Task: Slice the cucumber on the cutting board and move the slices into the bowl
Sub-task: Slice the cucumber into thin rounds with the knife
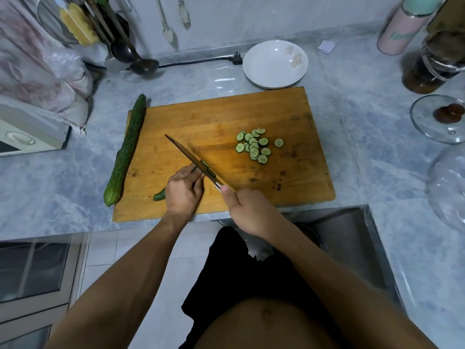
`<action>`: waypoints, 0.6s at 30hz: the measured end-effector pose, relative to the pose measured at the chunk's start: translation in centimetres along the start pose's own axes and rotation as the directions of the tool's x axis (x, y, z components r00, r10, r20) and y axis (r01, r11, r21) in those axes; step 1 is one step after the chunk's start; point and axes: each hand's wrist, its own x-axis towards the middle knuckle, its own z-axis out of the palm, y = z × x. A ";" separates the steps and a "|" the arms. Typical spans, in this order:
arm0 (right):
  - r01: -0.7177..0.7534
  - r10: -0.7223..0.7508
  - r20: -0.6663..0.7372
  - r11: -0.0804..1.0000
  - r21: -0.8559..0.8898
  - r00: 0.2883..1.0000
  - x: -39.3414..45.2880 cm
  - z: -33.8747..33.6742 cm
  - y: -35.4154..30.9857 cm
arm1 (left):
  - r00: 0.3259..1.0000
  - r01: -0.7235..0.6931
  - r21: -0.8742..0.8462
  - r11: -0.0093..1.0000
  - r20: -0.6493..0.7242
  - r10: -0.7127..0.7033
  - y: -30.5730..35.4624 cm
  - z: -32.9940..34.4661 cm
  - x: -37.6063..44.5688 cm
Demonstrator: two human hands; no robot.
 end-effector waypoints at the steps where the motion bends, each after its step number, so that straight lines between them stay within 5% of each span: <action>1: -0.008 0.008 0.009 1.000 -0.001 1.000 0.1 0.0 -0.1 | 1.000 -0.011 0.000 1.000 -0.007 0.011 -0.2 0.1 0.0; 18: -0.028 0.026 -0.038 0.999 -0.035 0.999 3.6 1.2 0.1 | 0.999 -0.034 -0.026 0.999 -0.027 0.034 -0.7 0.2 0.1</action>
